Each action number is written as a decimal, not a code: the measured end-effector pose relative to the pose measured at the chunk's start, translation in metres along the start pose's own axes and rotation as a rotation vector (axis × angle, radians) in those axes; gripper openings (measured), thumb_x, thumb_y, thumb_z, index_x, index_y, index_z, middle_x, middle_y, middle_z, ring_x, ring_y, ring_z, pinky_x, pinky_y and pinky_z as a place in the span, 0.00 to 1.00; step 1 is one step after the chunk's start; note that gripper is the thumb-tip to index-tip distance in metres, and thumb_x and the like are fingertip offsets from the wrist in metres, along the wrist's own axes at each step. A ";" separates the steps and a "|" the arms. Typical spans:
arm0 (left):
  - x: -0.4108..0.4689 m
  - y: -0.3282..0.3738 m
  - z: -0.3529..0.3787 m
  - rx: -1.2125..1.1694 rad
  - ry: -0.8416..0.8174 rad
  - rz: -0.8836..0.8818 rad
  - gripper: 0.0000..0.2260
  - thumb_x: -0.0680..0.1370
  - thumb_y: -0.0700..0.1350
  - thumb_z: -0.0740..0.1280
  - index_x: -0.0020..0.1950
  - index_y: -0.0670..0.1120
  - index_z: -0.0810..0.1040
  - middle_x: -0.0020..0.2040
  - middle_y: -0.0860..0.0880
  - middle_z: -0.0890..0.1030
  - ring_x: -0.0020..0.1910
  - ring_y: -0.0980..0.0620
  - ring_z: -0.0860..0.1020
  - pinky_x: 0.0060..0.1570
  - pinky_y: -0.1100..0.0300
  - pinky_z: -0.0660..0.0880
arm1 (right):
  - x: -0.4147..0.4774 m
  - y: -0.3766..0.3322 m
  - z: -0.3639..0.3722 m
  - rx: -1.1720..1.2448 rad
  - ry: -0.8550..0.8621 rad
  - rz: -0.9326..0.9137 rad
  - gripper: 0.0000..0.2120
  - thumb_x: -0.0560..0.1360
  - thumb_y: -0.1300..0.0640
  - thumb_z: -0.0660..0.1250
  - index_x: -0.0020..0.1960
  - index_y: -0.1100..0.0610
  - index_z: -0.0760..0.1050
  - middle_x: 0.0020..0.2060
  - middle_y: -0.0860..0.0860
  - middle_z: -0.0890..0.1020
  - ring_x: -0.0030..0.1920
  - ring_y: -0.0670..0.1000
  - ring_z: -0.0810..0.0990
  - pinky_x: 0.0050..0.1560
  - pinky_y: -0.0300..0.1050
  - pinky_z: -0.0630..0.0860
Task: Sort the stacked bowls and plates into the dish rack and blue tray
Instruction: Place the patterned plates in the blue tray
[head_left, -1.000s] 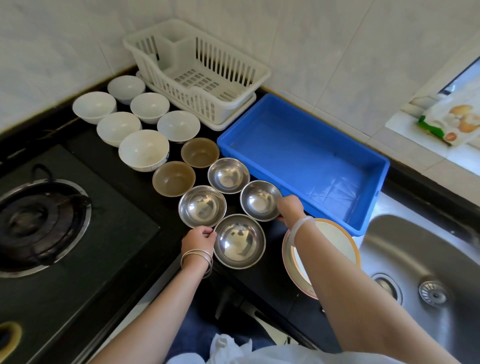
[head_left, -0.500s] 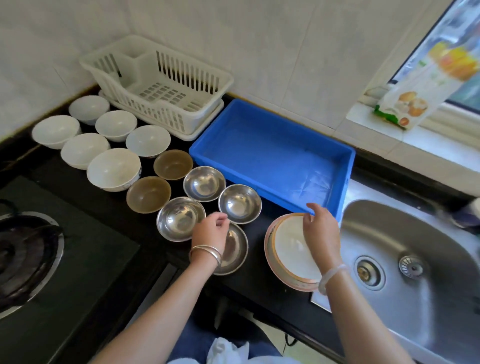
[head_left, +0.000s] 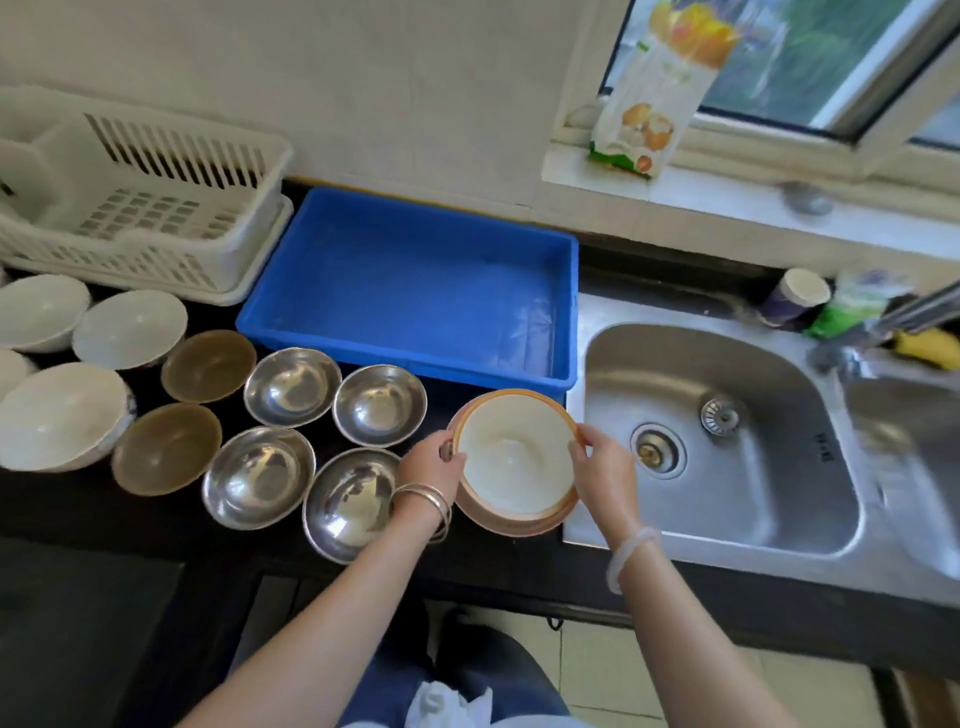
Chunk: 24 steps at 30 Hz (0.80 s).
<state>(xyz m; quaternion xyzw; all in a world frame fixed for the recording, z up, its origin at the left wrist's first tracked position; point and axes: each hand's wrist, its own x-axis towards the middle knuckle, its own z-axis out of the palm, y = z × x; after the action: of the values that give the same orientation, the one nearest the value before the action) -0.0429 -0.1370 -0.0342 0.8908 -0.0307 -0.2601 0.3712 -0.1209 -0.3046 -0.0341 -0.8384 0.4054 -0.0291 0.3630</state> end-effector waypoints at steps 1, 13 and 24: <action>0.003 0.000 -0.002 -0.005 0.007 0.010 0.13 0.77 0.43 0.63 0.61 0.46 0.75 0.51 0.47 0.80 0.50 0.48 0.77 0.50 0.57 0.73 | -0.004 0.000 0.001 0.025 -0.006 0.024 0.10 0.78 0.59 0.62 0.56 0.58 0.79 0.50 0.56 0.83 0.47 0.54 0.77 0.46 0.43 0.68; 0.015 0.005 -0.005 0.043 0.072 0.036 0.11 0.76 0.37 0.60 0.55 0.46 0.77 0.46 0.48 0.81 0.42 0.50 0.75 0.43 0.57 0.73 | -0.024 -0.003 0.009 0.146 0.013 0.168 0.09 0.77 0.57 0.66 0.55 0.57 0.81 0.38 0.47 0.79 0.35 0.40 0.74 0.31 0.29 0.64; 0.021 0.044 -0.017 -0.015 -0.005 0.117 0.13 0.73 0.36 0.62 0.54 0.47 0.79 0.48 0.49 0.83 0.47 0.47 0.79 0.49 0.53 0.78 | -0.014 -0.004 -0.039 0.260 0.096 0.218 0.09 0.71 0.59 0.70 0.50 0.54 0.83 0.40 0.50 0.85 0.43 0.52 0.83 0.49 0.54 0.81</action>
<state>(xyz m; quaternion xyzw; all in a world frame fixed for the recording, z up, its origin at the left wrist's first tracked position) -0.0103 -0.1630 -0.0034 0.8842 -0.0816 -0.2404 0.3922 -0.1407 -0.3163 0.0009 -0.7332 0.5036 -0.0815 0.4497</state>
